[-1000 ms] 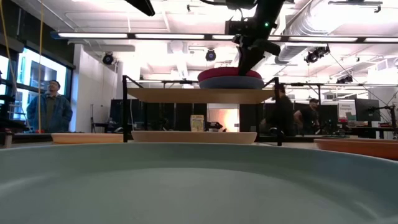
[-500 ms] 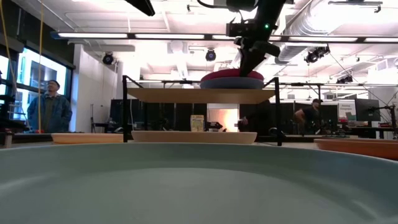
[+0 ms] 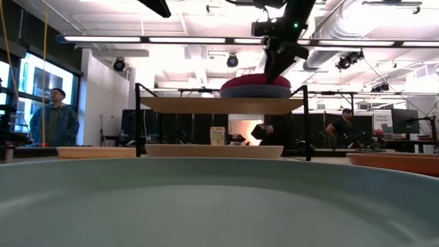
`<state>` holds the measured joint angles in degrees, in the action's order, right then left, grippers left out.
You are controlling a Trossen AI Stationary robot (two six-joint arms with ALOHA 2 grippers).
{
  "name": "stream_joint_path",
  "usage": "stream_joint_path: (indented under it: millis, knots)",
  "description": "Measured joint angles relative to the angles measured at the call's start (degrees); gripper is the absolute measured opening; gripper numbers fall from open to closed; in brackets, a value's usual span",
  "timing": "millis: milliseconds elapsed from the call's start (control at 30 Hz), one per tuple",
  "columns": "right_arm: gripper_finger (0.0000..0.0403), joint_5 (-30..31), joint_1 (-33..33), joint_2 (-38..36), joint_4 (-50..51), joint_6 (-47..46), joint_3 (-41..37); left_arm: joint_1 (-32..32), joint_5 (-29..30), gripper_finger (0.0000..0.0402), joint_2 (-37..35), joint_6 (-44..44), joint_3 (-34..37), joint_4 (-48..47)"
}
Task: Place and stack plates onto a shelf
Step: Stack the pink plate on top of the blue plate on the shelf, then stack the top white plate on top of the pink plate on the shelf
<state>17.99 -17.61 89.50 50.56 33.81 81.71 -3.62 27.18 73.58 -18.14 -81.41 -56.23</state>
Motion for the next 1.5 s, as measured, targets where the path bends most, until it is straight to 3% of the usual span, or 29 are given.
stream_joint_path:
  millis: [900, 1200, 1500]
  knots:
    - [0.0131, -4.7, 0.4, -1.0, 3.5, -8.4, 2.9, 0.0, 0.0, 0.0104, 0.0, 0.0, 0.0, 0.0]
    - [0.0131, -9.5, 4.5, -1.0, 11.6, -17.5, 2.9, 0.0, 0.0, 0.0104, 0.0, 0.0, 0.0, 0.0]
    - [0.0131, -12.5, 12.0, -1.0, 12.0, -31.3, 2.9, 0.0, 0.0, 0.0104, 0.0, 0.0, 0.0, 0.0]
